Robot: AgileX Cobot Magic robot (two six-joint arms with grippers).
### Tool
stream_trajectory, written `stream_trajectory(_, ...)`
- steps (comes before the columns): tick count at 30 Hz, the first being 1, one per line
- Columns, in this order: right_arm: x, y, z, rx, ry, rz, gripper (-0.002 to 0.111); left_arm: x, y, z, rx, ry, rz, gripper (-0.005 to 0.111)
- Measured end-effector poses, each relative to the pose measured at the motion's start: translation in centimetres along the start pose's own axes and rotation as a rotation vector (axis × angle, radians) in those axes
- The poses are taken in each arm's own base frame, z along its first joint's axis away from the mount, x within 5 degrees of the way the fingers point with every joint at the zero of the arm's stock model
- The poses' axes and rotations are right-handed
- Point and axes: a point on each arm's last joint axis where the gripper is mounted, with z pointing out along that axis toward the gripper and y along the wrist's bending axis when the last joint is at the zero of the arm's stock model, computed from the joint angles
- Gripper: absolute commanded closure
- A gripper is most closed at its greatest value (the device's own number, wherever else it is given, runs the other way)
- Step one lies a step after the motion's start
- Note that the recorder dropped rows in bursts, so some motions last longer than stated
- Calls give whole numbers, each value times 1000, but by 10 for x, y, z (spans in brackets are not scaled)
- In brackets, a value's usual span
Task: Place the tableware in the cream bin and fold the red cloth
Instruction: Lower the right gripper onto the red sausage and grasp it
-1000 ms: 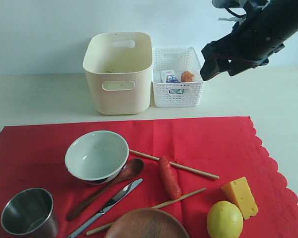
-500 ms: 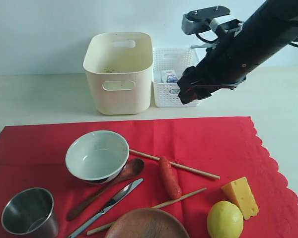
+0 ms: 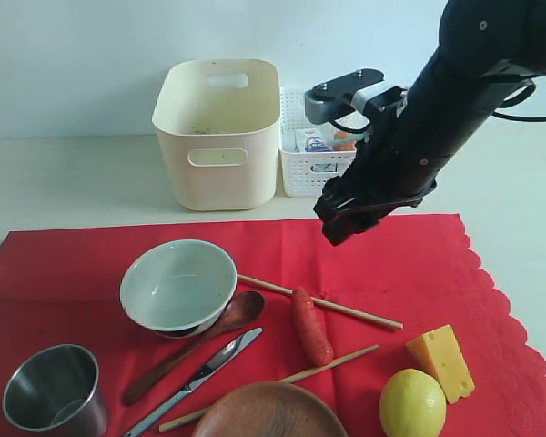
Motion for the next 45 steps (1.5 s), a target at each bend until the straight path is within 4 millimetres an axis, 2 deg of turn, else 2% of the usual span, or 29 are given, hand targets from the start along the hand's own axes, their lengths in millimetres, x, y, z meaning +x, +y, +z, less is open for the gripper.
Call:
stream_trajectory(7, 6, -5, 36, -22, 123, 33, 44, 0, 0, 0, 0, 0, 0, 106)
stream_trajectory(23, 17, -6, 72, -59, 250, 95, 44, 0, 0, 0, 0, 0, 0, 106)
stream_trajectory(28, 13, 7, 73, -153, 226, 117, 44, 0, 0, 0, 0, 0, 0, 106)
stream_trajectory(33, 11, 35, 76, -165, 232, 27, 44, 0, 0, 0, 0, 0, 0, 106)
stream_trajectory(36, 10, 45, 79, -129, 225, -7, 44, 0, 0, 0, 0, 0, 0, 106)
stream_trajectory(43, 16, 44, 100, -51, 287, 25, 44, 0, 0, 0, 0, 0, 0, 106)
stream_trajectory(45, 18, 43, 107, -49, 305, 33, 49, 0, 0, 0, 0, 0, 0, 106)
